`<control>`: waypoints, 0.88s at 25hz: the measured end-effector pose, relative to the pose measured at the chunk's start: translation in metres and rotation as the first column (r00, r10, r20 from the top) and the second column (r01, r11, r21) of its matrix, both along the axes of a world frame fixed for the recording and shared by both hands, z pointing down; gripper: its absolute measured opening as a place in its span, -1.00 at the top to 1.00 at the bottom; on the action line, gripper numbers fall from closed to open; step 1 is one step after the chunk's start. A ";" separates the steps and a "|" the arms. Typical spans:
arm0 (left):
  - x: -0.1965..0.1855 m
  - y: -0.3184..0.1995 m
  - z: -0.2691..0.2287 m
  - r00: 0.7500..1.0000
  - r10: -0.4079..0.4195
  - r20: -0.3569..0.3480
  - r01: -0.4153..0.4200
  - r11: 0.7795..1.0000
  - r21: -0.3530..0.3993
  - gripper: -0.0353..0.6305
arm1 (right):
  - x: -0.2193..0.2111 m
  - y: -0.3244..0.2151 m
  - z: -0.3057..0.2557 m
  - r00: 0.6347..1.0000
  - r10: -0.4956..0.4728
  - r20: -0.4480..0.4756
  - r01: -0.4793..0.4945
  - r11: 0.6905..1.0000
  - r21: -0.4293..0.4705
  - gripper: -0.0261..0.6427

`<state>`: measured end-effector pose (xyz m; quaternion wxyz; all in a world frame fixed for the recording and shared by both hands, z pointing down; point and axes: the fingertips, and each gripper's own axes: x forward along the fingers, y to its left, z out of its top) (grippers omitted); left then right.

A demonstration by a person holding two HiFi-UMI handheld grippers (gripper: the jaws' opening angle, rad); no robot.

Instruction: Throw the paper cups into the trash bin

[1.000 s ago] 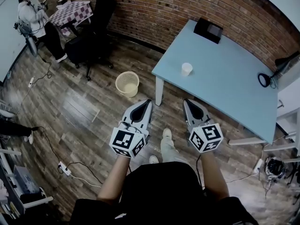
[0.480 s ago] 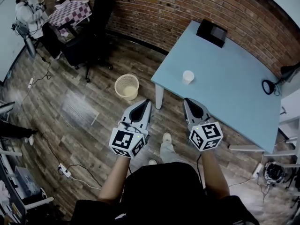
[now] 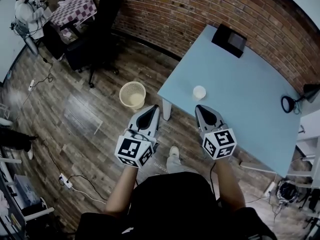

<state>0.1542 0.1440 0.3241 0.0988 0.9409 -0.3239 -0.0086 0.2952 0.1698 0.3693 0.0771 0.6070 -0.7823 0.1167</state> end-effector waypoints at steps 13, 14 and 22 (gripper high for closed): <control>0.043 -0.037 0.017 0.996 -0.043 0.074 0.045 0.999 -0.028 0.88 | 0.058 -0.052 0.059 0.988 -0.086 -0.126 0.068 0.988 -0.142 0.91; 0.048 -0.038 0.018 0.996 -0.046 0.081 0.048 0.998 -0.030 0.88 | 0.062 -0.055 0.063 0.987 -0.096 -0.133 0.075 0.986 -0.151 0.91; 0.051 -0.047 0.026 0.987 -0.095 0.134 0.102 0.994 -0.049 0.88 | 0.081 -0.074 0.093 0.968 -0.167 -0.185 0.125 0.968 -0.218 0.91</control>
